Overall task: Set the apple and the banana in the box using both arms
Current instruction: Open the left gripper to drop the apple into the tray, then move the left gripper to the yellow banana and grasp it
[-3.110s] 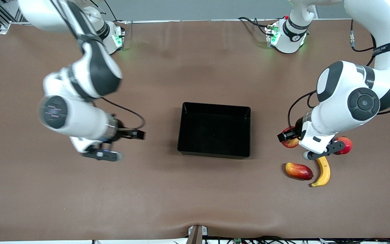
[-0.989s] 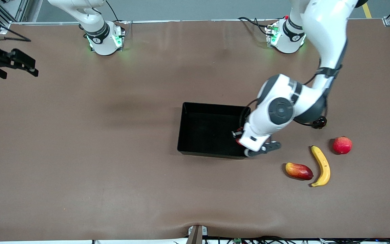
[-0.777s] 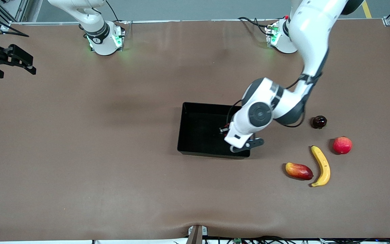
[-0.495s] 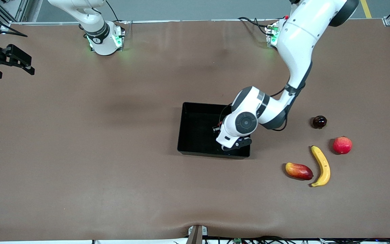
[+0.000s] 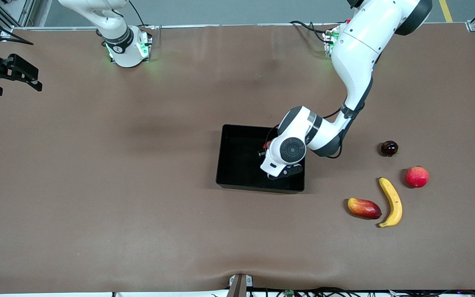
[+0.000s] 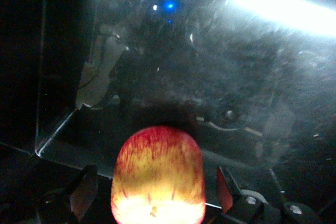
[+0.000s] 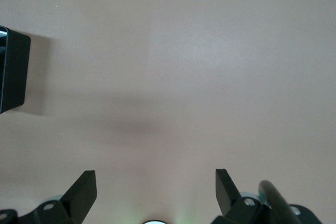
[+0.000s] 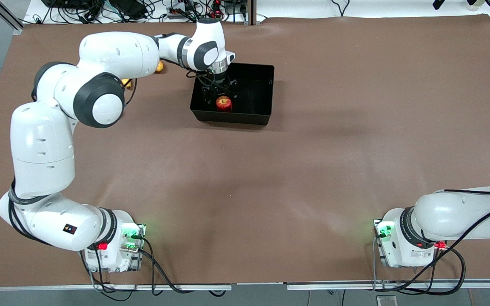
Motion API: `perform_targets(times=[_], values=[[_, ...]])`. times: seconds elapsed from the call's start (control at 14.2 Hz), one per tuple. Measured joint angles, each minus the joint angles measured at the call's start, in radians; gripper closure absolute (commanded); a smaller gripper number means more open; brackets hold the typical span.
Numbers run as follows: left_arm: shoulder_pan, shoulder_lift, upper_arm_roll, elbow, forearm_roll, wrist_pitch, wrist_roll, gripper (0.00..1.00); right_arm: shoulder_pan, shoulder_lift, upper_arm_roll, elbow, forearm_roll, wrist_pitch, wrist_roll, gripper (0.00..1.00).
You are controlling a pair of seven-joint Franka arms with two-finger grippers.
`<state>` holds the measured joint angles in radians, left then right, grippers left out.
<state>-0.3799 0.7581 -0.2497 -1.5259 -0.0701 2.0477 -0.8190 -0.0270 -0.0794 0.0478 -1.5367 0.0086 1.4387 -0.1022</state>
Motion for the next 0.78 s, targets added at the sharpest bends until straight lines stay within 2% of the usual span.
perform_targets(times=[0.35,0.57,0.78], values=[[0.096,-0.128,0.025,0.073,0.066,-0.01,0.005,0.0,0.0,0.0,0.0,0.0,0.0,0.0,0.0,0.0],[0.233,-0.178,0.033,0.071,0.082,-0.062,0.108,0.0,0.0,0.0,0.0,0.0,0.0,0.0,0.0,0.0],[0.394,-0.148,0.037,0.056,0.167,-0.06,0.275,0.0,-0.001,0.0,-0.001,-0.001,0.0,0.0,0.0,0.0]])
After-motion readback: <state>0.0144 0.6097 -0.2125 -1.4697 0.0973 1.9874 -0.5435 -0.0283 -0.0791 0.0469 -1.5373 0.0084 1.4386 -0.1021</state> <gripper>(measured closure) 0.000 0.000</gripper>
